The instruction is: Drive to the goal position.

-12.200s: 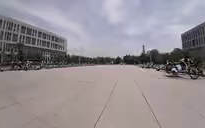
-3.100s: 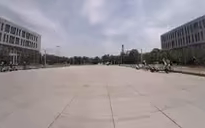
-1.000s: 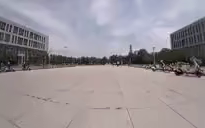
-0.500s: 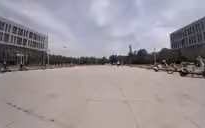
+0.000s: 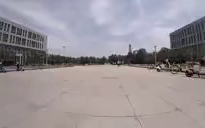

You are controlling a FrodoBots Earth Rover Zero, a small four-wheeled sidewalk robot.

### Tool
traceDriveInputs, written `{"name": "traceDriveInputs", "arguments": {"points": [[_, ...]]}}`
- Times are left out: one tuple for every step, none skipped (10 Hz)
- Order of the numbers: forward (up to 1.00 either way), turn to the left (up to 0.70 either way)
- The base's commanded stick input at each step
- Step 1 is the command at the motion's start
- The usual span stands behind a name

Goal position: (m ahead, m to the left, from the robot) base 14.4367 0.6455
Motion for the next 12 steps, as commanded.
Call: {"name": "traceDriveInputs", "arguments": {"points": [[1.00,0.00],[1.00,0.00],[1.00,0.00],[1.00,0.00],[1.00,0.00],[1.00,0.00],[1.00,0.00],[1.00,0.00],[1.00,0.00],[1.00,0.00],[1.00,0.00],[1.00,0.06]]}}
